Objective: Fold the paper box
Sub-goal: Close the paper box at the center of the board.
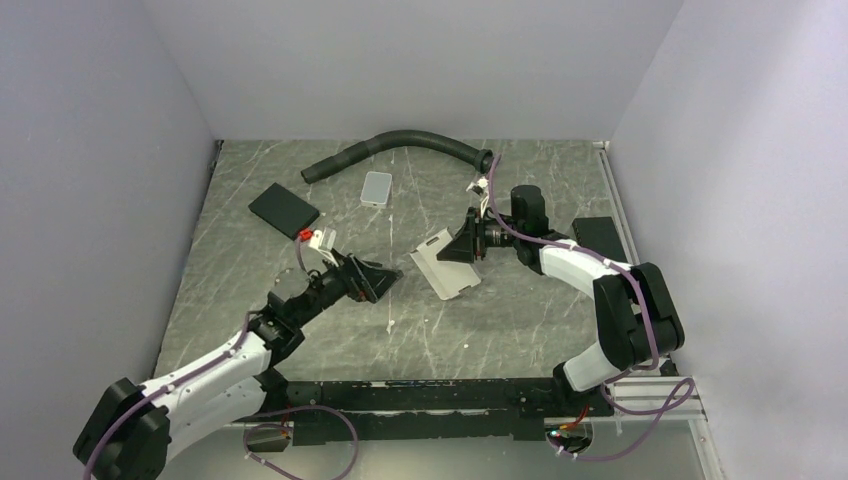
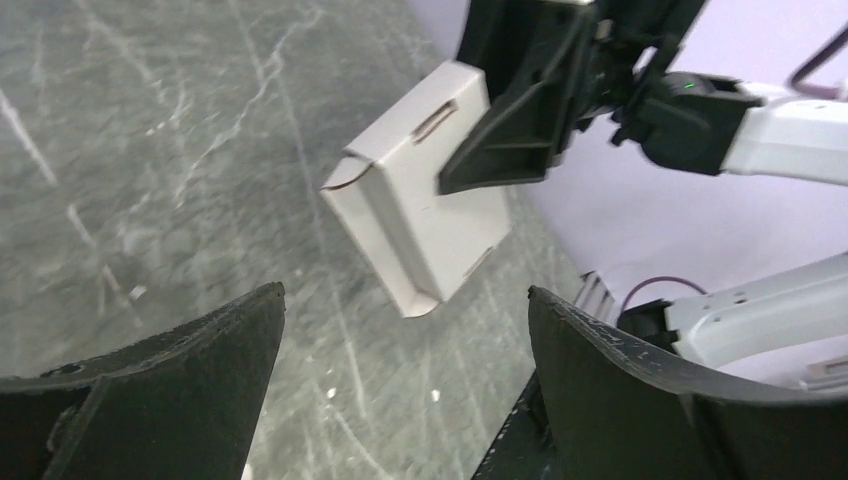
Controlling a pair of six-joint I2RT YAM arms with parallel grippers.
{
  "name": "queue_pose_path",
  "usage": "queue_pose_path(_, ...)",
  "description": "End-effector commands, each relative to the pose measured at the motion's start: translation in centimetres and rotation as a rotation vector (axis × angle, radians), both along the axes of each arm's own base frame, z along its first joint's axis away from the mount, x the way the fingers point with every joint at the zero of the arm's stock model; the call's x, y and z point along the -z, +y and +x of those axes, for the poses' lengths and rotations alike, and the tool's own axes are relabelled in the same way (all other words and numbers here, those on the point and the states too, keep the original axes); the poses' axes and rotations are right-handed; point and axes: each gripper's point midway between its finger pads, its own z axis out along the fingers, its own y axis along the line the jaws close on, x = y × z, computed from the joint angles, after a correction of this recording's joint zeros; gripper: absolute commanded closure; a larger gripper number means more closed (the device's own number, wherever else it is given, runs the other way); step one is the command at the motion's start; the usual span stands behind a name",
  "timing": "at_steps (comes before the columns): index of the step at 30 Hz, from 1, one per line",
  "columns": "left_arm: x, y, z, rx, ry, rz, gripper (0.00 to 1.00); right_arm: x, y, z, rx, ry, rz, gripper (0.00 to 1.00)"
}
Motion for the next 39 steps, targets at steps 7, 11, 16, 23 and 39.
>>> queue_pose_path(7, -0.3, -1.2, 1.5, 0.008, -0.016, -0.083, 0.03, -3.3, 0.4, -1.8, -0.134, -0.111, 0.112, 1.0)
queue_pose_path(11, -1.1, -2.4, 1.7, 0.054, -0.022, -0.151, 0.03, -3.4, 0.4, -1.9, -0.139, -0.105, 0.119, 1.0)
queue_pose_path(16, -1.1, -3.6, 2.4, 0.087, -0.008, -0.207, 0.04, -3.5, 0.5, -2.0, -0.142, -0.102, 0.12, 1.0)
queue_pose_path(23, -1.8, -4.8, 3.2, 0.121, 0.011, -0.257, 0.08, -3.1, 0.7, -1.9, -0.137, -0.096, 0.104, 1.0)
queue_pose_path(39, -1.1, -5.0, 3.7, 0.09, 0.171, -0.179, 0.34, -2.0, 0.9, -0.8, -0.072, -0.085, 0.043, 1.0)
